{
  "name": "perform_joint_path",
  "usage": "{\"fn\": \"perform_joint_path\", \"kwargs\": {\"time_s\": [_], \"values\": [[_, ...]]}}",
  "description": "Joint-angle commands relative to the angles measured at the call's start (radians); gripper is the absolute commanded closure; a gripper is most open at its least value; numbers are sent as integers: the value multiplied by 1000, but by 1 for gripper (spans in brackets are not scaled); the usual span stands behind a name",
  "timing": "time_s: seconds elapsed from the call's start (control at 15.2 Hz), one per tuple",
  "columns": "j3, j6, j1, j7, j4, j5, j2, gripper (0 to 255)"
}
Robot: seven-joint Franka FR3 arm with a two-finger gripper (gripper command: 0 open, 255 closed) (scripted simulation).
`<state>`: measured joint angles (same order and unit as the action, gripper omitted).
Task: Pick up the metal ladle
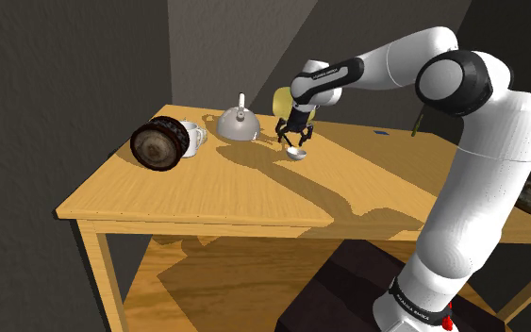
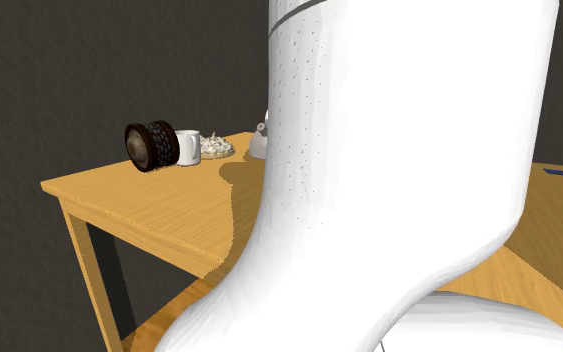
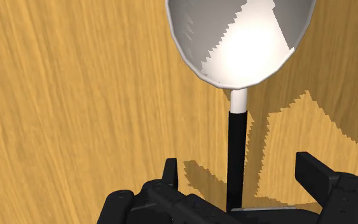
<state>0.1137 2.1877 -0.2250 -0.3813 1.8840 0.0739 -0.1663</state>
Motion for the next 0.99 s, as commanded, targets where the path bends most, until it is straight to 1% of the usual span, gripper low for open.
{"fn": "perform_joint_path", "kwargs": {"time_s": [0.0,0.59,0.92], "values": [[0,5,0,0,4,0,0,255],[0,6,0,1,5,1,-1,255],[1,-56,0,-5,-38,-5,19,255]]}}
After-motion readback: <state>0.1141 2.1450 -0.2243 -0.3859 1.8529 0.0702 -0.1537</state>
